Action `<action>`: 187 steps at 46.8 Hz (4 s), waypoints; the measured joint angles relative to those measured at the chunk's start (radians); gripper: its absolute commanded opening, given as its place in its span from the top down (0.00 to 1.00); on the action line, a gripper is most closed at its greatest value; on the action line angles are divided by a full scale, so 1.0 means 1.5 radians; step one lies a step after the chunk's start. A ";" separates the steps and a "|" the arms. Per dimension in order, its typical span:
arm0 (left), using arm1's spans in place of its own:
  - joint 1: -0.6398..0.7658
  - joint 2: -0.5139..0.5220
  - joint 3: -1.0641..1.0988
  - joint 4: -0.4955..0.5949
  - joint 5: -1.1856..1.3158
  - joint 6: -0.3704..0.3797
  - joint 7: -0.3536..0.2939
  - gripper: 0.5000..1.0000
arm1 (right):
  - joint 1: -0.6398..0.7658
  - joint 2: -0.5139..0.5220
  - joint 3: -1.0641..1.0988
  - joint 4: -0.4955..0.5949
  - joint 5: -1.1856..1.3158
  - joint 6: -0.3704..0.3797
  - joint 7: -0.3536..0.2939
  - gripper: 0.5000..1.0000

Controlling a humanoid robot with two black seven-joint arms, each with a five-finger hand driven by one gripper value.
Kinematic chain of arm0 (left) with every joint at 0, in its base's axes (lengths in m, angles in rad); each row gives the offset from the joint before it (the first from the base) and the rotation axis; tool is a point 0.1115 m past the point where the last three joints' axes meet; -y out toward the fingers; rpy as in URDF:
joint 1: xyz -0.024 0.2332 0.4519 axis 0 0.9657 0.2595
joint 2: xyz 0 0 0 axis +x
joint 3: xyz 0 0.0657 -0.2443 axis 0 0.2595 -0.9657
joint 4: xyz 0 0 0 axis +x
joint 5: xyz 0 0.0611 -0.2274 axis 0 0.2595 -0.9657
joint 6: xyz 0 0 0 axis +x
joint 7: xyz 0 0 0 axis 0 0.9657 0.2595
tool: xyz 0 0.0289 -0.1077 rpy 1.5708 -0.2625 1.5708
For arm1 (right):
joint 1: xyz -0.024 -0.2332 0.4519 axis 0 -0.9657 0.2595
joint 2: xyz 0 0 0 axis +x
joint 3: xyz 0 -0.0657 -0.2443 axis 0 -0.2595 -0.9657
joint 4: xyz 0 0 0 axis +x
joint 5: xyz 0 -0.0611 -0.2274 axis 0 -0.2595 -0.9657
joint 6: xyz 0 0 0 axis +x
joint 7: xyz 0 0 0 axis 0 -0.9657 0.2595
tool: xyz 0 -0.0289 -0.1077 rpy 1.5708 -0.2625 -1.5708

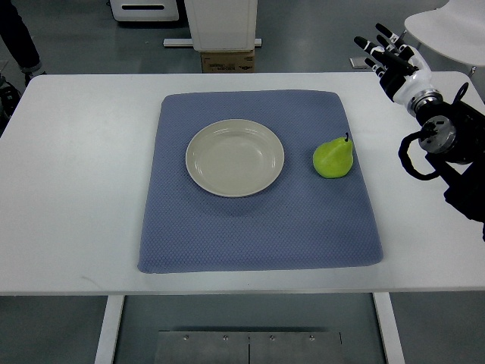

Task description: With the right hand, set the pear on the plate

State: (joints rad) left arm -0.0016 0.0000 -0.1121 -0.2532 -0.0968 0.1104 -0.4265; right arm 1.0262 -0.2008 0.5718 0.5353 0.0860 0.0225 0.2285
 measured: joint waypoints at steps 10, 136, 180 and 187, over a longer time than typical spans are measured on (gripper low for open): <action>-0.011 0.000 -0.001 0.000 -0.002 0.001 0.001 0.00 | -0.004 -0.002 -0.002 -0.001 0.000 0.000 0.000 0.00; -0.009 0.000 0.000 0.000 -0.001 0.001 0.002 0.00 | -0.088 -0.269 -0.353 0.307 -0.302 0.014 0.205 0.06; -0.009 0.000 0.000 0.000 -0.001 0.001 0.002 0.00 | -0.053 -0.184 -0.439 0.324 -0.313 -0.178 0.157 0.18; -0.009 0.000 0.000 0.000 -0.001 0.001 0.002 0.00 | -0.042 -0.183 -0.469 0.317 -0.313 -0.198 0.156 0.22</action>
State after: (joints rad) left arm -0.0154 0.0000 -0.1117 -0.2531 -0.0981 0.1119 -0.4227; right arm 0.9633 -0.4754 -0.1314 1.0107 -0.3834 -0.2749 0.4621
